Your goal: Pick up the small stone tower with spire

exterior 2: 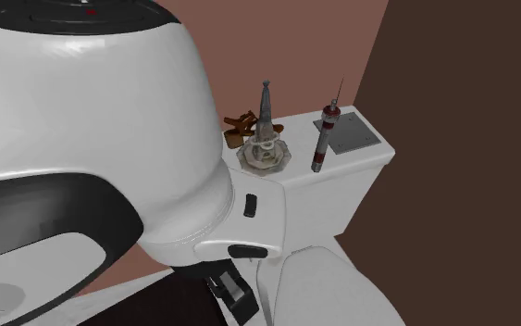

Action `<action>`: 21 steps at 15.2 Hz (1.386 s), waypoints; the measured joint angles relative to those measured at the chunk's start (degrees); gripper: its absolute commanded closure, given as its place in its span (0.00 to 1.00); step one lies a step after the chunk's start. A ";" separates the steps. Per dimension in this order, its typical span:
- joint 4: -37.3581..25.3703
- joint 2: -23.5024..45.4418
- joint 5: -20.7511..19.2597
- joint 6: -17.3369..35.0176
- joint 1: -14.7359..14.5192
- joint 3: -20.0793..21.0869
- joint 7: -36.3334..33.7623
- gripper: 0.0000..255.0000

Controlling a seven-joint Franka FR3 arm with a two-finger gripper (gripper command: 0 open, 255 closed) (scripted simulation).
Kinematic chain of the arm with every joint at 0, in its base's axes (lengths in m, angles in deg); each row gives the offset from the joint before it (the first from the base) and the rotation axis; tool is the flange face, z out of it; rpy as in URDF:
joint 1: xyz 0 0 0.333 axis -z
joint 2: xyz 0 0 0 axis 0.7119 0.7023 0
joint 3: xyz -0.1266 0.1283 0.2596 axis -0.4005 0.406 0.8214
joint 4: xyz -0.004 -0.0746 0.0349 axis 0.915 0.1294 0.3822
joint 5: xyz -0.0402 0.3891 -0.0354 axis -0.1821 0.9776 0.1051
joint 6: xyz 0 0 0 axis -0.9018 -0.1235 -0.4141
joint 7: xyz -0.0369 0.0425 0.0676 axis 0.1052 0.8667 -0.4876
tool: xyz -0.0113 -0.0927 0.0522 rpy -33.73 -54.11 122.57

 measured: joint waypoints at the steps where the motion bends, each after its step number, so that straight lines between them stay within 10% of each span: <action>1: 0.00 0.00 0.00 0.00 0.00 0.00 0.00 0.00; 12: -0.52 6.88 4.57 16.59 0.23 14.03 -17.80 0.00; 21: -8.79 19.06 -0.13 28.83 5.58 28.16 -35.54 0.00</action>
